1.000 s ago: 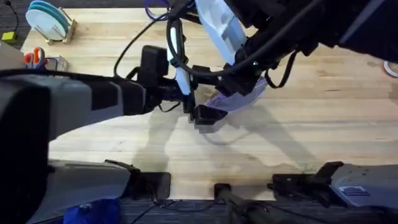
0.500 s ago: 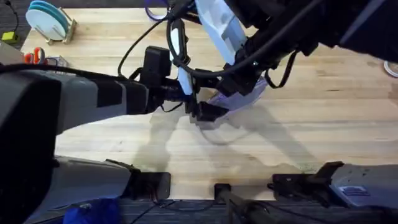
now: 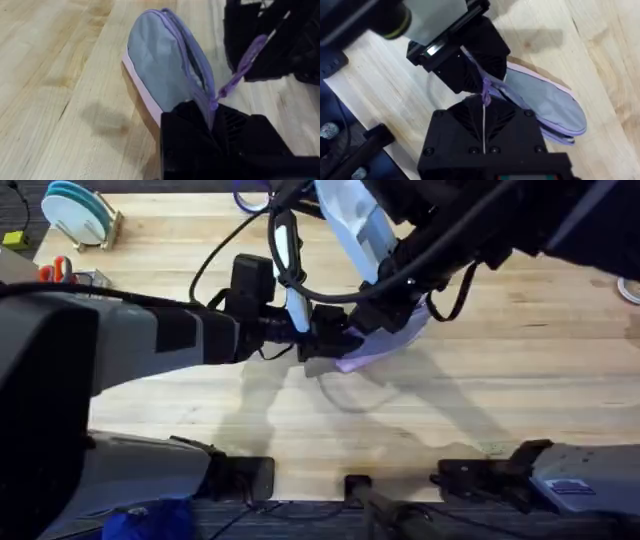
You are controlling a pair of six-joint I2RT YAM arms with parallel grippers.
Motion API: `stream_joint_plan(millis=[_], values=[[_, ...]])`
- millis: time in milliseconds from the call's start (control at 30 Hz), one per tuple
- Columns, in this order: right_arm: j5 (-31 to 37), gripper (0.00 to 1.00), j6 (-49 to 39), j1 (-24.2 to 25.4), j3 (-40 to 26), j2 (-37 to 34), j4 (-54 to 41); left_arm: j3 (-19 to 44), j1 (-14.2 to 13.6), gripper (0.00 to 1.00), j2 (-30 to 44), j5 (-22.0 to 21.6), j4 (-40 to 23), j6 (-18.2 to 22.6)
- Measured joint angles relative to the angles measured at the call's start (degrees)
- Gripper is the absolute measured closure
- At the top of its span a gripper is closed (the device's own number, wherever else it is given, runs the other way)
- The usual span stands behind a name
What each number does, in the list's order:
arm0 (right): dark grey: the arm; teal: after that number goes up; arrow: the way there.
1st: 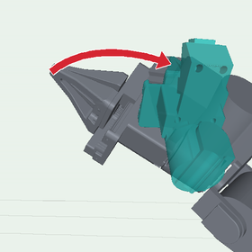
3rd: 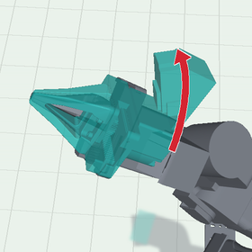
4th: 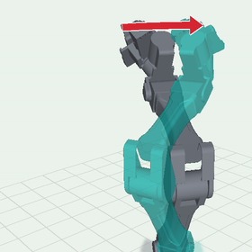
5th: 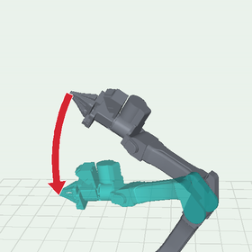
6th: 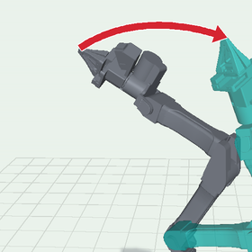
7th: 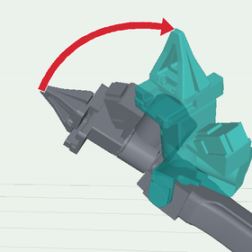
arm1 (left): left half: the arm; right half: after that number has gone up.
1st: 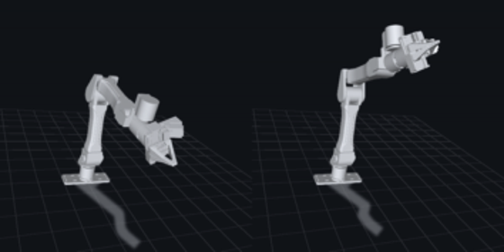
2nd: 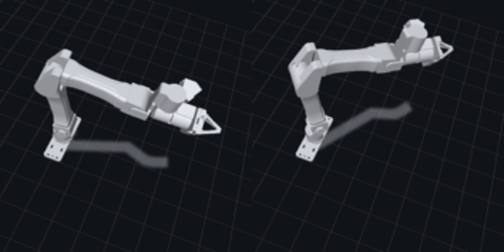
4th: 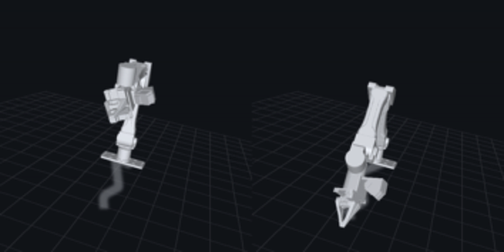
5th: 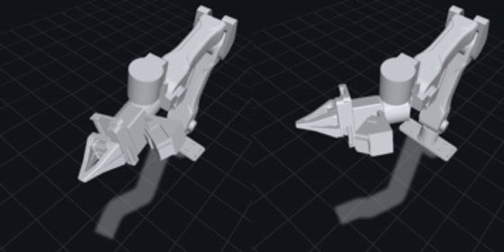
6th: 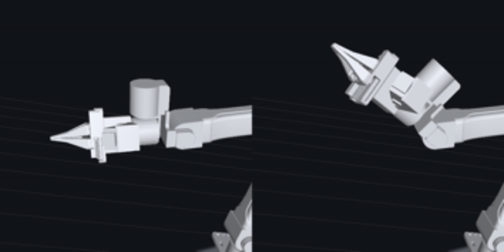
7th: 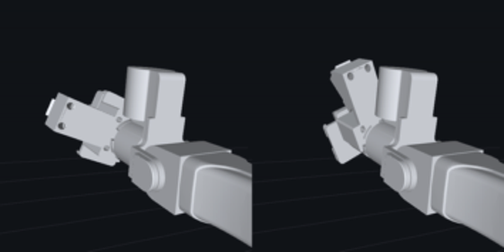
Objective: Unzip the bag, pick up the pens from the table one at a time and place them inside, then zip the bag closed.
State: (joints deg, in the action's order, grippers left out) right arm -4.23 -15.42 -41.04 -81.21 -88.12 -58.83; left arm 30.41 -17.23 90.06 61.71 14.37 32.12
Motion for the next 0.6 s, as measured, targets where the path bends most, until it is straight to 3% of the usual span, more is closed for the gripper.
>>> stream_joint_plan(millis=[267,600], values=[[0.1,0.969,0.0,0.8,0.0,0.0,0.0,0.0,0.0,0.959,0.0,-0.1,0.0,0.0],[0.1,0.969,-0.5,7.0,-0.2,0.1,-1.8,0.0,0.0,0.959,0.0,-0.3,0.0,0.0]])
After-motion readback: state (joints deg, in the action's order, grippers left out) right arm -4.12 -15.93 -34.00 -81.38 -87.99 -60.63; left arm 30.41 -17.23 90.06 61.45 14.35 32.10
